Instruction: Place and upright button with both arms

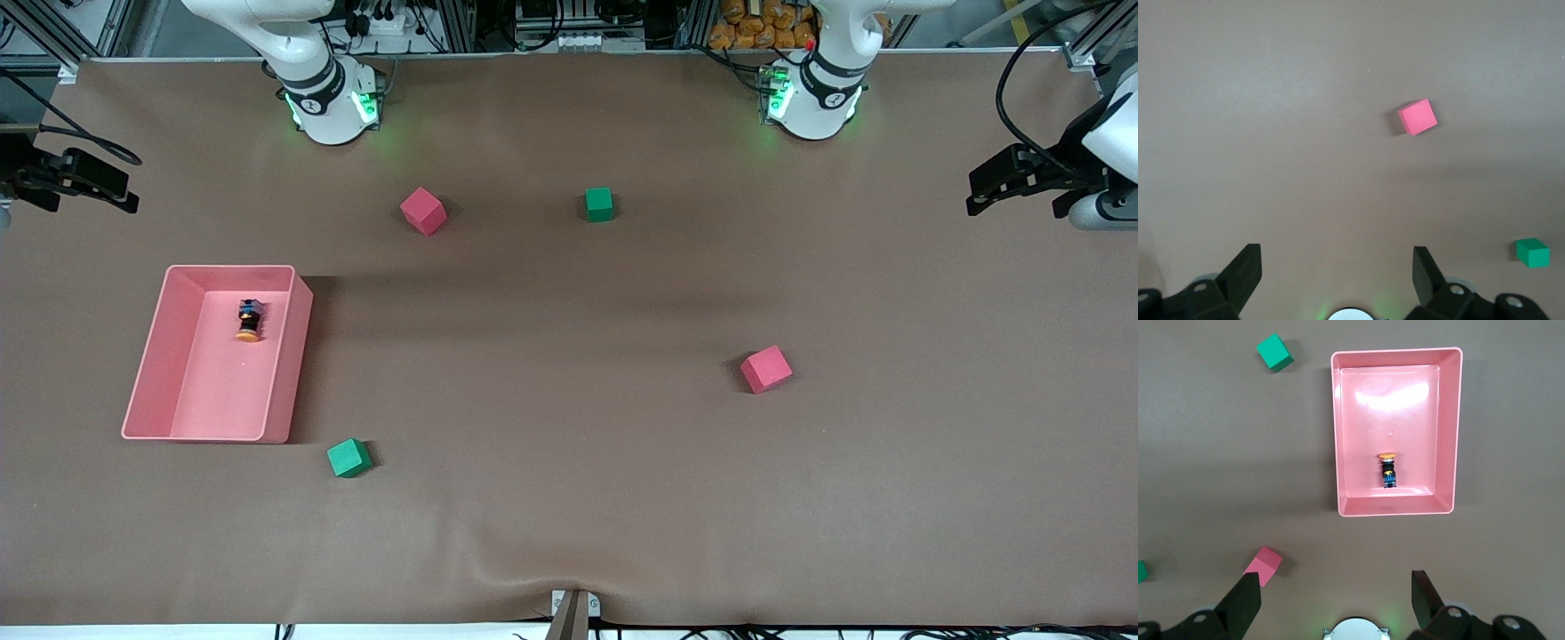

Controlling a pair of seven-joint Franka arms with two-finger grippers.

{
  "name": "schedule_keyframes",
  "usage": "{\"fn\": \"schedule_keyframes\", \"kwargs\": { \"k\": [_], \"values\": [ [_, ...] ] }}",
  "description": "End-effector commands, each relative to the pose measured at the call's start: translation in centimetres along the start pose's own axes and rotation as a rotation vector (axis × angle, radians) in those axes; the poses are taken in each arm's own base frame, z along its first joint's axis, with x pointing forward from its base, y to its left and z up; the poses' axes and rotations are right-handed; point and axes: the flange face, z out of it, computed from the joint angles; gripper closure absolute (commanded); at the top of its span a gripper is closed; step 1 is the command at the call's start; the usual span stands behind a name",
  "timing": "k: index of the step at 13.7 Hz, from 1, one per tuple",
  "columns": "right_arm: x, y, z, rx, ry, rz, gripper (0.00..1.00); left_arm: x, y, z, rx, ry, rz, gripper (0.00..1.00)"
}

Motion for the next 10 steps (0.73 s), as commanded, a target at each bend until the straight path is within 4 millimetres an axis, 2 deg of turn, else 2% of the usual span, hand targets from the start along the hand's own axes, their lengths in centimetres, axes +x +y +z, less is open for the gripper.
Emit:
{"fn": "schedule_keyframes", "kwargs": {
  "k": [1,10],
  "values": [
    [-0.26,-0.06,-0.10,-0.010,-0.001,0.005,0.00,0.13,-0.16,-0.53,-0.006,0.011,0.013,0.00],
    [-0.32,-0.29,0.55,-0.011,-0.024,0.000,0.00,0.19,-0.30,-0.44,-0.001,0.009,0.004,0.00]
  ]
}}
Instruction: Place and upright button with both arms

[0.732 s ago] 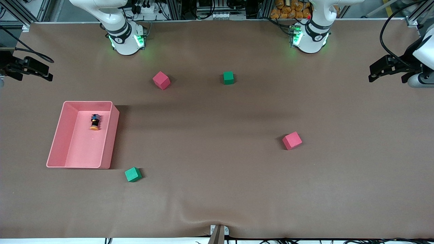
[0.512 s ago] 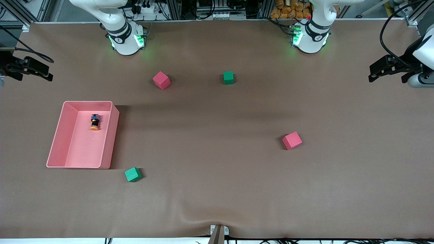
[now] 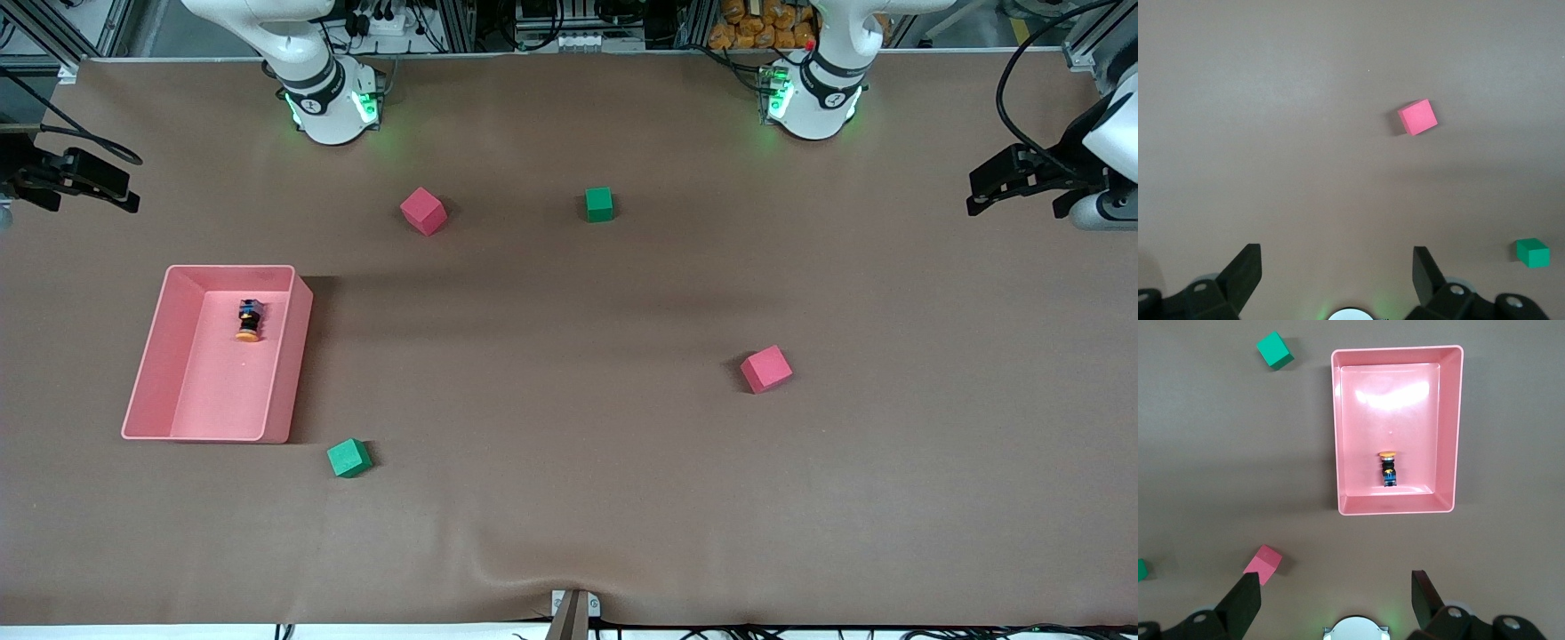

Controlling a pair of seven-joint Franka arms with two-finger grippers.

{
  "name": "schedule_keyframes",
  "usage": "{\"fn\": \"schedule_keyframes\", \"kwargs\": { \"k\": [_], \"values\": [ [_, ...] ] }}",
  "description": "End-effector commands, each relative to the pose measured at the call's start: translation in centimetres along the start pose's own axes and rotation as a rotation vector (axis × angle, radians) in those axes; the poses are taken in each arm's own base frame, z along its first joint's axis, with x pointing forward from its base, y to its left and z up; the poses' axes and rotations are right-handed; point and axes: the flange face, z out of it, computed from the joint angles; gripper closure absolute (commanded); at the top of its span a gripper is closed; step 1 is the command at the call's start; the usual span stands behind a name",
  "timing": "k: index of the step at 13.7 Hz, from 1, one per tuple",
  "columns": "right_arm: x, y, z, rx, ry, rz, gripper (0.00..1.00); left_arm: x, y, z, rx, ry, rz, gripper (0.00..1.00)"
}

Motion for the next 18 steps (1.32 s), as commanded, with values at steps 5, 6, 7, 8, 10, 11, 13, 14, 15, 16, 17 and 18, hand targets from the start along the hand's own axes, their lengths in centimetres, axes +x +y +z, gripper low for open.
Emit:
{"fn": "schedule_keyframes", "kwargs": {
  "k": [5,6,7,8,10,11,13,14,15,16,17,18],
  "values": [
    [-0.3,-0.2,0.5,-0.011,-0.021,0.002,0.00,0.2,-0.3,-0.4,-0.001,0.008,0.003,0.00],
    [-0.2,-0.2,0.5,-0.011,-0.019,0.001,0.00,0.2,-0.3,-0.4,-0.001,0.008,0.003,0.00],
    [-0.1,-0.3,0.6,-0.011,-0.021,0.002,0.00,0.2,-0.3,-0.4,-0.001,0.008,0.003,0.00],
    [-0.2,-0.3,0.6,-0.016,-0.022,0.012,0.00,0.2,-0.3,-0.4,-0.001,0.009,0.003,0.00],
    [0.1,0.3,1.2,-0.016,-0.042,0.014,0.00,0.2,-0.3,-0.4,-0.001,0.009,0.003,0.00],
    [0.1,0.6,1.6,-0.017,-0.051,0.017,0.00,0.2,-0.3,-0.4,-0.001,0.008,0.003,0.00],
    [0.2,0.9,2.0,-0.018,-0.059,0.023,0.00,0.3,-0.3,-0.4,-0.001,0.009,0.003,0.00],
    [0.3,0.9,2.3,-0.018,-0.062,0.023,0.00,0.2,-0.3,-0.4,-0.001,0.008,0.003,0.00],
    [0.4,0.9,2.4,-0.018,-0.060,0.022,0.00,0.2,-0.2,-0.4,-0.003,0.007,0.003,0.00],
    [0.4,0.8,2.5,-0.019,-0.063,0.020,0.00,0.2,-0.2,-0.4,-0.004,0.009,0.003,0.00],
    [0.4,0.9,2.6,-0.018,-0.065,0.022,0.00,0.2,-0.2,-0.4,-0.003,0.008,0.003,0.00],
    [0.5,0.9,3.1,-0.018,-0.076,0.023,0.00,0.2,-0.2,-0.4,-0.004,0.009,0.003,0.00]
  ]
}}
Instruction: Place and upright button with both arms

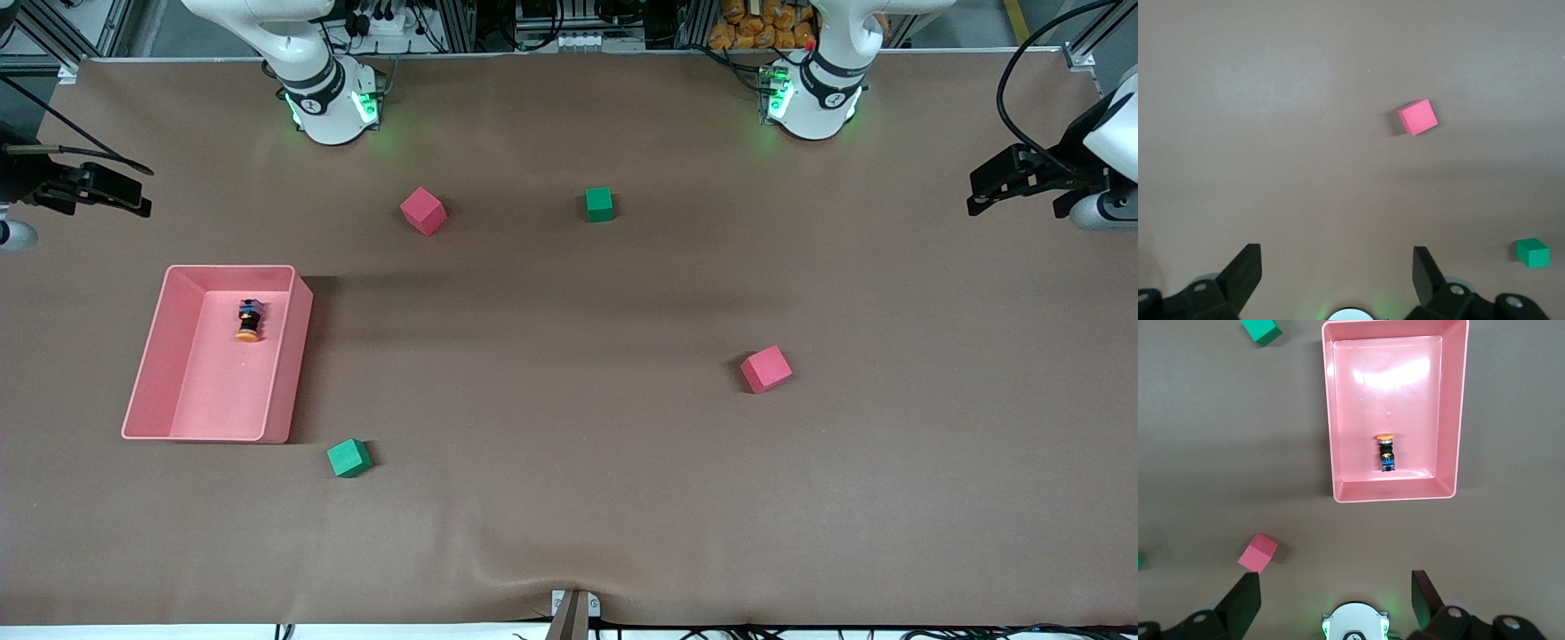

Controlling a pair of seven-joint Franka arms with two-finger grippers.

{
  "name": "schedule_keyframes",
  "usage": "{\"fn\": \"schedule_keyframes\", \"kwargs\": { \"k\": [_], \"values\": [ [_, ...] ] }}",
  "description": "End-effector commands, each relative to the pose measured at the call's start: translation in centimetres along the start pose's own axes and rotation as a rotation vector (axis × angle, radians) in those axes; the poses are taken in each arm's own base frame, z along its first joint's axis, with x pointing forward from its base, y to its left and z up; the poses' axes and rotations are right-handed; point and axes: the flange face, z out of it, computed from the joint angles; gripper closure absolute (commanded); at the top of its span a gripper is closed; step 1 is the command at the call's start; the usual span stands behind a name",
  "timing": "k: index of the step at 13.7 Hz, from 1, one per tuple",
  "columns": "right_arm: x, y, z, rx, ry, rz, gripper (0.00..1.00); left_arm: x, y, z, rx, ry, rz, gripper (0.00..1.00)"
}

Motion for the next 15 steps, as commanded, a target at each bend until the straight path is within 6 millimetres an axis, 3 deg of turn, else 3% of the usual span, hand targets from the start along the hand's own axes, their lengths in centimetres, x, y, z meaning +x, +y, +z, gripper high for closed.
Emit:
{"fn": "schedule_keyframes", "kwargs": {
  "k": [1,5,11,15],
  "values": [
    [-0.1,0.3,0.6,-0.017,-0.011,0.011,0.00,0.2,-0.2,-0.4,-0.003,0.008,0.004,0.00],
    [0.2,1.0,2.0,-0.014,-0.026,0.023,0.00,0.2,-0.2,-0.4,-0.003,0.008,0.002,0.00],
    [1.9,2.3,10.1,-0.008,-0.025,0.041,0.00,0.2,-0.2,-0.4,-0.004,0.007,0.002,0.00],
    [2.4,3.6,17.8,-0.003,-0.023,0.054,0.00,0.2,-0.2,-0.4,-0.004,0.009,0.002,0.00]
  ]
}}
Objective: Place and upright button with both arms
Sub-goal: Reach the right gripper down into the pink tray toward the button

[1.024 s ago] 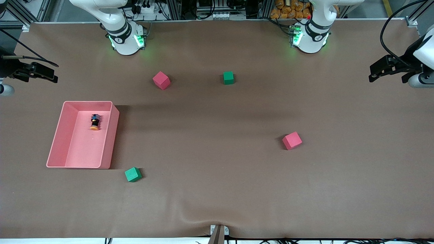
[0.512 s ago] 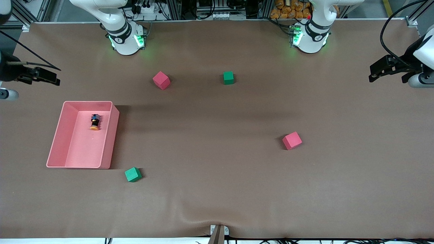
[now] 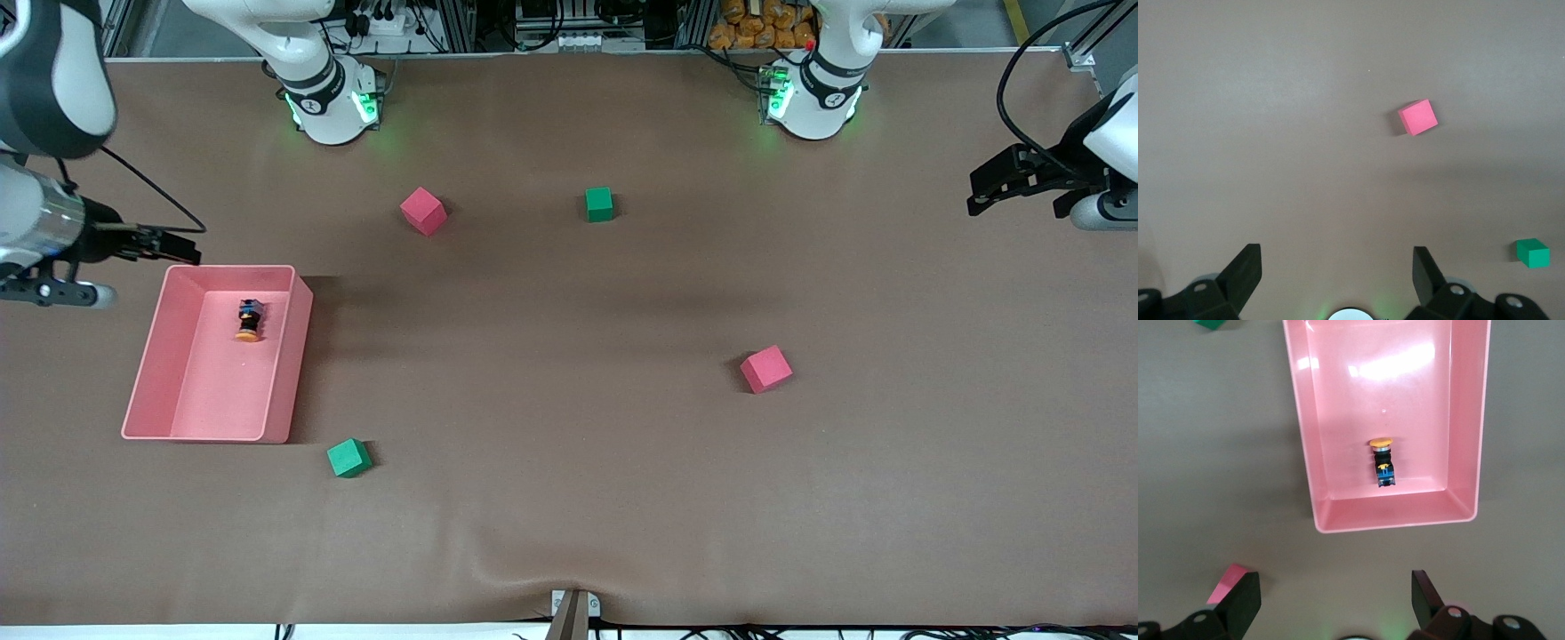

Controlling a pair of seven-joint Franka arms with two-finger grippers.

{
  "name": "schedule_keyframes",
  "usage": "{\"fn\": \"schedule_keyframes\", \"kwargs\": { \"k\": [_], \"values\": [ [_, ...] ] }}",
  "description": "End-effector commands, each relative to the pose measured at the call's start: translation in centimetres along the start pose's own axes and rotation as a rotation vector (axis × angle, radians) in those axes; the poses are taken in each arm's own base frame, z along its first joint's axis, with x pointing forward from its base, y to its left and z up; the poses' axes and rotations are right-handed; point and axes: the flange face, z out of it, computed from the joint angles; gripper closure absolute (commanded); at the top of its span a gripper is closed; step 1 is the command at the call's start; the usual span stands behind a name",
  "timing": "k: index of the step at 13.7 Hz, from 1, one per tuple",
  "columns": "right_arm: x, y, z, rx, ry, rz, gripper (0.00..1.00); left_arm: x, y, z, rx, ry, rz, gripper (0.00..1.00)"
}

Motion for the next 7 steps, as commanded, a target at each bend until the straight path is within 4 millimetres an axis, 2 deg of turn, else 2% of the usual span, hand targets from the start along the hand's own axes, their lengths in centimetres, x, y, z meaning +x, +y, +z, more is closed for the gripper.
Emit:
{"fn": "schedule_keyframes", "kwargs": {
  "k": [1,5,7],
  "values": [
    [-0.8,1.0,5.1,-0.010,0.008,0.004,0.00,0.2,-0.2,-0.4,-0.004,0.007,0.003,0.00],
    [-0.9,1.1,12.0,-0.012,0.051,0.004,0.00,0.2,-0.2,-0.4,-0.004,0.007,0.003,0.00],
    [-0.9,1.3,14.8,-0.013,0.051,0.004,0.00,0.2,-0.2,-0.4,-0.004,0.009,0.003,0.00]
  ]
}}
